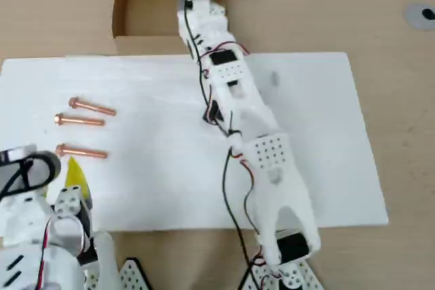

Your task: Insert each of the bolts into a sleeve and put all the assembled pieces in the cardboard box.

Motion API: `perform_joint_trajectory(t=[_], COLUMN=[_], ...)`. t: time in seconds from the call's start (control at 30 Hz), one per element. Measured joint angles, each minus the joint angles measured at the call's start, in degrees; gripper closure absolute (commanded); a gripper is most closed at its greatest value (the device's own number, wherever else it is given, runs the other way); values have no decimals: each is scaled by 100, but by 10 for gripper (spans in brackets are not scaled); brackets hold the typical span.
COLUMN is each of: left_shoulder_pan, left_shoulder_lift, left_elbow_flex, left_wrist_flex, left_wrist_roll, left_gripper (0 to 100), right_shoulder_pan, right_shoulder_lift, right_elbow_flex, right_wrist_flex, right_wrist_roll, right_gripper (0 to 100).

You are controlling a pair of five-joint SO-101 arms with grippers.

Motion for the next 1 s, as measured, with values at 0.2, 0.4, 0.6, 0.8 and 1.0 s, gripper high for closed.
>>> perform_joint_trajectory(t=[0.2,0.4,0.6,0.8,1.0], left_shoulder_pan=[0,0,-26,-826,-1468], left_shoulder_lift=[-26,-26,651,2180,3411], left_elbow_flex=[264,510,598,607,633], left_wrist_flex=[-18,-404,-870,-1398,-1785], left_wrist_roll=[0,695,1415,2813,3780], left_gripper=[868,864,805,731,729], right_shoulder_pan=[0,0,0,0,0], right_shoulder_lift=[1169,1723,1908,1899,1890], right_elbow_flex=[-1732,-3147,-3851,-4000,-4000], right_wrist_flex=[888,2013,2725,2892,2919], right_wrist_roll=[325,738,747,747,747], right_gripper=[985,943,803,798,798])
